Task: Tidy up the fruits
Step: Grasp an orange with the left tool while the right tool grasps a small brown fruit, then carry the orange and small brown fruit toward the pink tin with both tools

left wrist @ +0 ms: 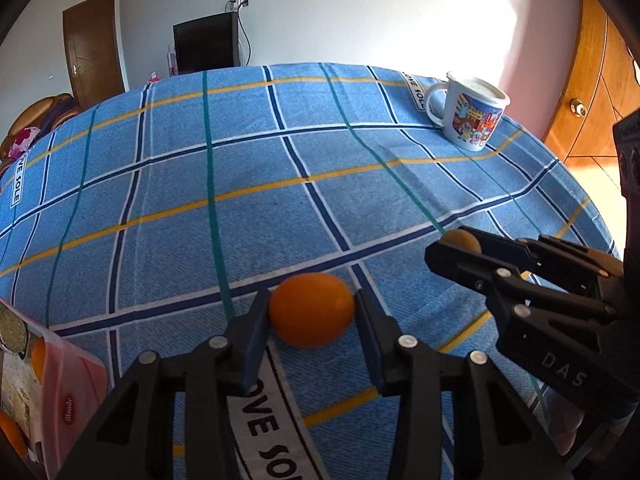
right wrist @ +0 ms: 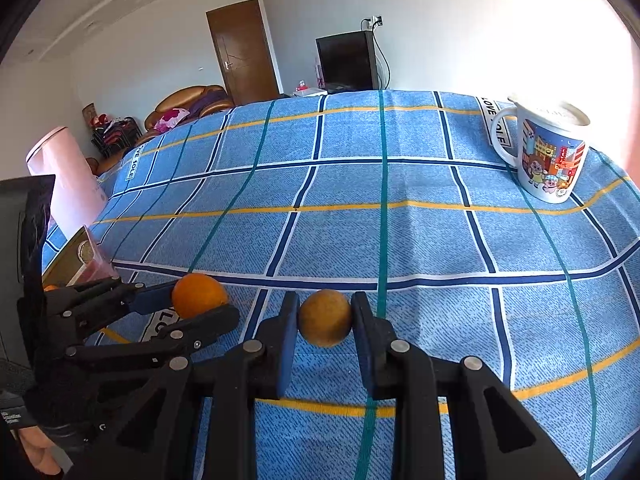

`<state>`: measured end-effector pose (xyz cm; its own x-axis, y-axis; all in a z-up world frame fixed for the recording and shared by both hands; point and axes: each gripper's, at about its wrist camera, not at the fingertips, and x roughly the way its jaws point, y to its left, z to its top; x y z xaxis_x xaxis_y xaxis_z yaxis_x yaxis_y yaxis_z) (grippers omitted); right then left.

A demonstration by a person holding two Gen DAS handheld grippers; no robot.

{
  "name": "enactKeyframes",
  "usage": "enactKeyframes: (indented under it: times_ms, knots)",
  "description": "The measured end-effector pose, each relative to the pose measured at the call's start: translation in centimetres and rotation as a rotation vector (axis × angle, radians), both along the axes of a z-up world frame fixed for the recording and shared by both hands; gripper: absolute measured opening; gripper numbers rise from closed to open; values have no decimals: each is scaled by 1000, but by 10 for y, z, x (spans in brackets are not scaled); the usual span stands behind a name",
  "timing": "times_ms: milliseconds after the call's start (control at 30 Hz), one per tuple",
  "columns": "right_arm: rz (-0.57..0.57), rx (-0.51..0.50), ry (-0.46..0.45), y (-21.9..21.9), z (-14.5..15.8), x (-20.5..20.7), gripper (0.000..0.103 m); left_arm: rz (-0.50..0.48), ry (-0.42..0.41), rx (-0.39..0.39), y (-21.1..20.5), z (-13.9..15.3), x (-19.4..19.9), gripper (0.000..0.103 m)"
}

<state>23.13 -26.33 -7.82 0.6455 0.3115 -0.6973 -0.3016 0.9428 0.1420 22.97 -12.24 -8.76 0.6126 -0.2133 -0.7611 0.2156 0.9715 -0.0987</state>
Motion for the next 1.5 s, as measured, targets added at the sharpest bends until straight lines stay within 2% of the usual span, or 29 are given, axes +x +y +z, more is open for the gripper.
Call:
enactKeyframes:
  times_ms: [467,1000,1500]
  knots:
    - [30,7,-71,2,8,-10,28,20,-97,-16,7,12,-12,41]
    - [56,38,-168,0,19,-25,28,37,-222,-1,7,25,-29,41]
    - [58,53,-234,-2,25,-37,28,64,-303,-6,11,32,-42,41]
